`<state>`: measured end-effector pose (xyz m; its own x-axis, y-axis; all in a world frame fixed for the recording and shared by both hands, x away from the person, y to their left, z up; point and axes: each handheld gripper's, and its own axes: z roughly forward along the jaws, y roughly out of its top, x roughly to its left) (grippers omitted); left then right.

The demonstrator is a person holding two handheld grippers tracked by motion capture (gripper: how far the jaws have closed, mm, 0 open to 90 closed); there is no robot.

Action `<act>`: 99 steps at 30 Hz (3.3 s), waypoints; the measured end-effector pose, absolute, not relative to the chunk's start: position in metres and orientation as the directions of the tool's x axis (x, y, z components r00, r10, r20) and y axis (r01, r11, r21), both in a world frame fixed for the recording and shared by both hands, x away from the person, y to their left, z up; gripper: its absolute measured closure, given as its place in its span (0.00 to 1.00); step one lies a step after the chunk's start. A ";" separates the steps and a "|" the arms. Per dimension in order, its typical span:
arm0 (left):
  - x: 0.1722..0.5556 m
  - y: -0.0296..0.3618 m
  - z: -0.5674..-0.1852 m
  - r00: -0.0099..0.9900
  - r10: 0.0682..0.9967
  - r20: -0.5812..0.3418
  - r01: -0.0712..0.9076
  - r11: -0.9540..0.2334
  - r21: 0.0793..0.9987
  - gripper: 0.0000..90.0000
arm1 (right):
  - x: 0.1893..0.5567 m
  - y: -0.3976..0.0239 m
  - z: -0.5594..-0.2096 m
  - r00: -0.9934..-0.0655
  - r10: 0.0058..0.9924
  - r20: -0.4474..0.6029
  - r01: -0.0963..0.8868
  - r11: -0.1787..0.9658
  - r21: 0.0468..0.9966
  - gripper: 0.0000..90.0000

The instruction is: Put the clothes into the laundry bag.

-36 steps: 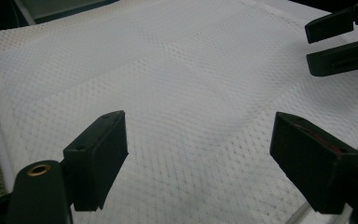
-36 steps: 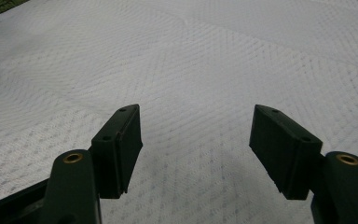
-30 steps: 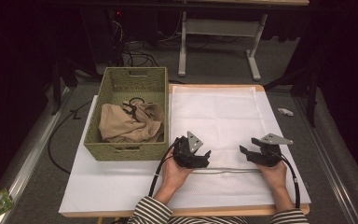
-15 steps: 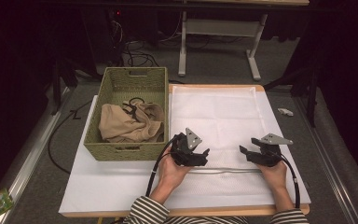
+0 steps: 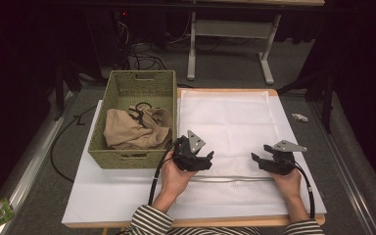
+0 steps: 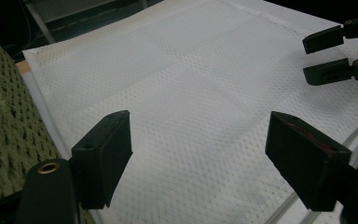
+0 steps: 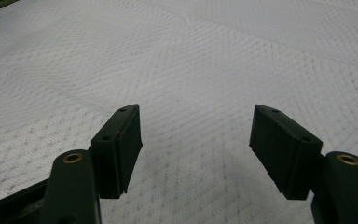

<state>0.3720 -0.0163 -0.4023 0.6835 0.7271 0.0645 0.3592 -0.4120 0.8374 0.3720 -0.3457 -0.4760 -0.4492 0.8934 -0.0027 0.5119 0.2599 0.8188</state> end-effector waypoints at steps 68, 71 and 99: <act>0.408 0.070 -0.355 0.497 0.868 -0.004 0.467 -0.263 0.844 0.09 | 0.373 -0.345 -0.476 -0.457 0.889 -0.027 0.506 0.285 0.814 0.38; 0.409 0.072 -0.355 0.489 0.872 0.000 0.469 -0.263 0.843 0.09 | 0.372 -0.344 -0.476 -0.455 0.890 -0.029 0.506 0.285 0.814 0.38; 0.431 0.116 -0.358 0.336 0.942 -0.006 0.571 -0.198 0.797 0.00 | 0.373 -0.343 -0.477 -0.455 0.890 -0.033 0.512 0.291 0.808 0.37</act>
